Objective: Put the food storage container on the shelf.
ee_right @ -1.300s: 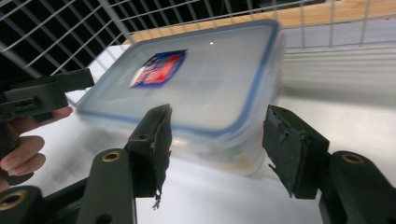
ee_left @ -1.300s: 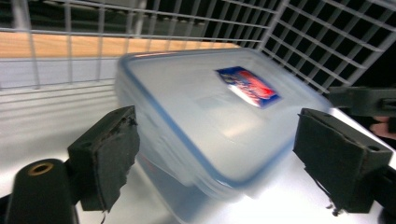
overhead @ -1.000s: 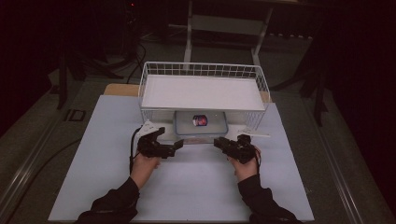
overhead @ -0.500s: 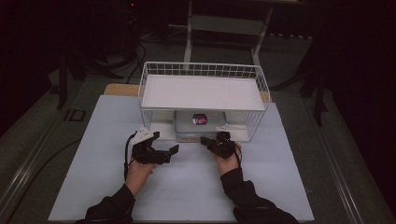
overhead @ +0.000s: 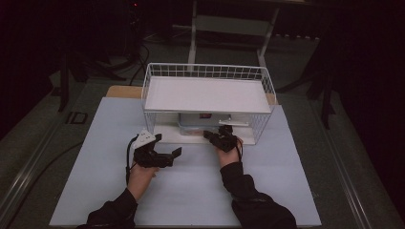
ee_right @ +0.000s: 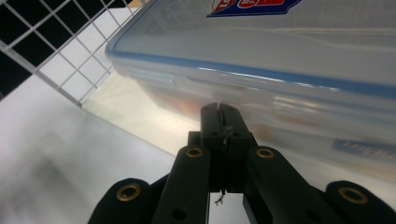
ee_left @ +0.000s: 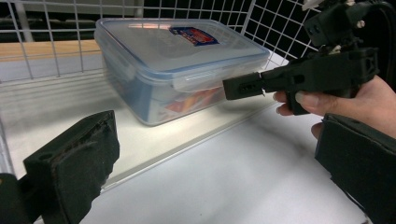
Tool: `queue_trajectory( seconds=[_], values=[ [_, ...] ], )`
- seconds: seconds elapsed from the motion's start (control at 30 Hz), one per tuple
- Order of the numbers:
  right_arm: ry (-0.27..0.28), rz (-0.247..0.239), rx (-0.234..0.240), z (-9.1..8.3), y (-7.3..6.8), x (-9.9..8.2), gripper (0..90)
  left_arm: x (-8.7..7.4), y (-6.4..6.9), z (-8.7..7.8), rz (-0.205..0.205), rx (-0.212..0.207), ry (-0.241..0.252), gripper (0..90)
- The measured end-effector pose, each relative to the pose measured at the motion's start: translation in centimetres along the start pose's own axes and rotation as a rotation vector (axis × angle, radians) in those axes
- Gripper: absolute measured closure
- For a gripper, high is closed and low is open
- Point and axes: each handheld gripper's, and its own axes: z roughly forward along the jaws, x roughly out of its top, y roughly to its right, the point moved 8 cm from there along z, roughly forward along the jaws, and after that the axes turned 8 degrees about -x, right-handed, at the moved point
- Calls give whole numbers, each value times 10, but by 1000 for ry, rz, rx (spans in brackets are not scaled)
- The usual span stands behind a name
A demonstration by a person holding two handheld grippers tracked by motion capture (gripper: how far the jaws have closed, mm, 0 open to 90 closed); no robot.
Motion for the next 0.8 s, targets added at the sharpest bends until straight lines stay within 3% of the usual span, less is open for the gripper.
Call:
queue_trajectory(
  seconds=[0.07,0.17,0.23,0.33,0.43,0.5,0.63,0.8],
  values=[
    [-4,-36,-10,2,-5,0,889,-1,-2,0,2,2,-4,0],
    [-8,-11,18,0,-9,-1,828,-1,-1,-1,0,-3,-5,0],
    [-11,-28,33,-4,-13,-5,767,1,2,-3,10,-11,-2,0],
    [-3,-28,69,-15,-19,-8,583,4,6,-4,28,-36,-9,0],
    [20,-53,89,-26,-21,-10,386,5,9,-5,43,-47,-20,0],
    [12,-73,130,-32,-23,-15,261,5,11,-7,43,-62,-22,0],
    [26,-77,171,-47,-24,-22,181,3,17,-11,55,-95,-35,0],
    [32,-122,180,-66,-23,-34,172,1,27,-19,96,-124,-53,0]
  ],
)
